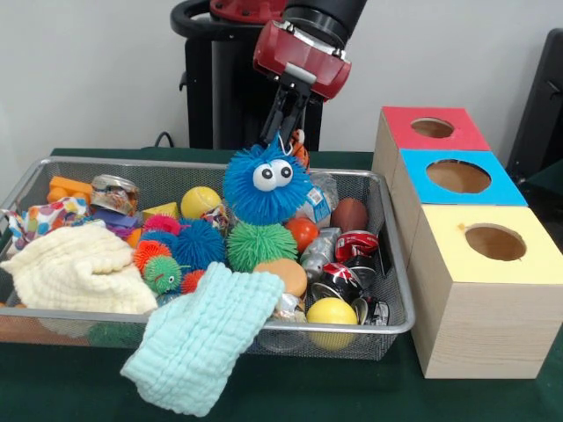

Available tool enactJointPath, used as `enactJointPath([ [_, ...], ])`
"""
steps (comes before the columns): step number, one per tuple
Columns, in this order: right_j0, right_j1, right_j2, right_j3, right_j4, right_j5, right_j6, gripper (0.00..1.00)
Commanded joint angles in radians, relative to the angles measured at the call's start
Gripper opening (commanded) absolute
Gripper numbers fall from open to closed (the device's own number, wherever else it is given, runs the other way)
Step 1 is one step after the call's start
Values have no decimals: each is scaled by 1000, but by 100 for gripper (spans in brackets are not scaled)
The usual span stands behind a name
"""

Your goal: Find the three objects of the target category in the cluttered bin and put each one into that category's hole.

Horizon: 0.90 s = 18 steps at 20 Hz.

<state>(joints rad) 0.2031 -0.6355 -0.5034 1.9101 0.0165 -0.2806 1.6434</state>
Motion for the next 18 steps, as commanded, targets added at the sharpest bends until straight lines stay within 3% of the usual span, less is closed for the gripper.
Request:
enactJointPath([
  [1, 14, 33, 54, 37, 9, -79, 198, 0],
  [7, 3, 52, 57, 16, 33, -50, 209, 0],
  [14, -52, 112, 98, 11, 16, -133, 241, 0],
  [18, -5, 153, 38, 9, 100, -124, 237, 0],
])
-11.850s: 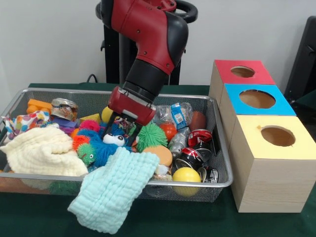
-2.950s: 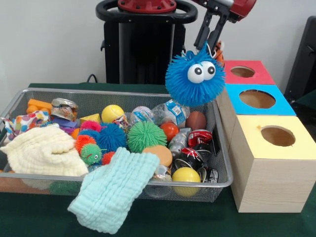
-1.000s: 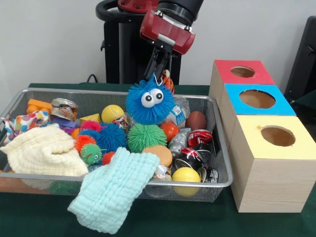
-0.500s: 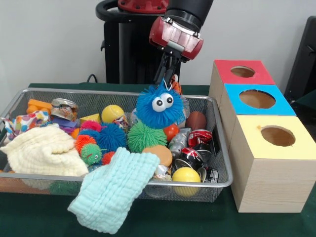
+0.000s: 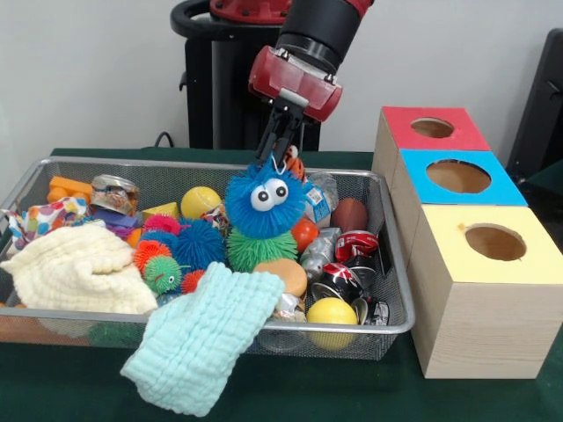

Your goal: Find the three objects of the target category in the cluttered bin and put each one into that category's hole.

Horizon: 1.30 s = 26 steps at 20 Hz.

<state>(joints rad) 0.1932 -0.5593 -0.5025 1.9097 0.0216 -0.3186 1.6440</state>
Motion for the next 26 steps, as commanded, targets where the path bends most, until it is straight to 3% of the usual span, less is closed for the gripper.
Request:
enactJointPath([
  [1, 17, 100, 19, 1, 124, -84, 234, 0],
  [5, 35, 155, -4, -34, 164, -88, 209, 0],
  [10, 23, 164, 9, -64, 183, -68, 199, 0],
  [19, 131, 281, -88, -157, 452, 47, 187, 0],
  [23, 124, 263, -87, -198, 458, 72, 149, 0],
  [26, 150, 276, -130, -246, 497, 144, 111, 0],
])
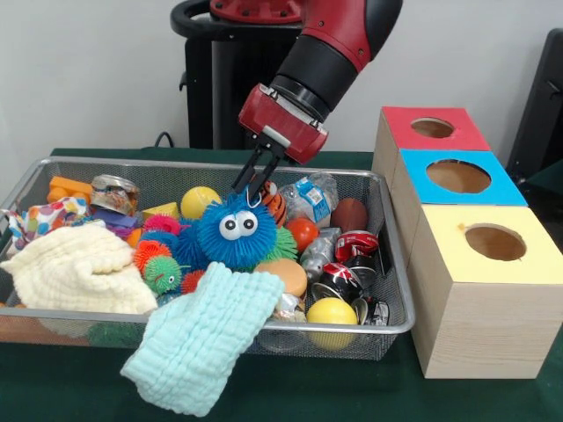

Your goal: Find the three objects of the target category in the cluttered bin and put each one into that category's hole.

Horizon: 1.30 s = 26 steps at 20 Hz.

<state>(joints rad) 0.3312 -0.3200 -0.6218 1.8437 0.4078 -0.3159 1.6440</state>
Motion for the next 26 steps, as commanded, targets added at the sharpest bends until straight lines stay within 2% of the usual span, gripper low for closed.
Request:
enactJointPath([
  [1, 26, 50, -32, -197, 133, 171, 107, 0],
  [5, 65, 84, -96, -259, 182, 279, 118, 0],
  [9, 66, 78, -122, -309, 162, 359, 123, 0],
  [12, 36, 47, -69, -293, 84, 278, 109, 0],
  [16, 25, 55, -55, -285, 45, 226, 119, 0],
  [17, 20, 51, -47, -281, 33, 212, 132, 100],
  [23, -14, 17, 24, -216, -19, 89, 194, 100],
  [26, -81, 2, 127, -150, -131, -123, 307, 100],
])
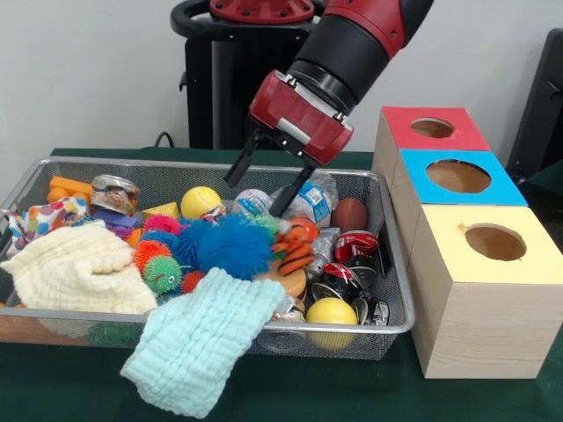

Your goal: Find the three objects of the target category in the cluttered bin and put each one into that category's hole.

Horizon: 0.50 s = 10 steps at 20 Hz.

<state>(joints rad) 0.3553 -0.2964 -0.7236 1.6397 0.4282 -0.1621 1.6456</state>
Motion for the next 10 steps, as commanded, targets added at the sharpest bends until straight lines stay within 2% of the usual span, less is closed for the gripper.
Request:
enactJointPath([
  [1, -117, -20, 243, 58, -171, -298, 312, 100],
  [3, -121, -12, 245, 58, -183, -320, 307, 100],
  [6, -112, -12, 230, 60, -164, -315, 285, 100],
  [8, -74, 2, 187, 55, -116, -271, 235, 100],
  [10, -15, 36, 123, 50, -24, -223, 196, 100],
])
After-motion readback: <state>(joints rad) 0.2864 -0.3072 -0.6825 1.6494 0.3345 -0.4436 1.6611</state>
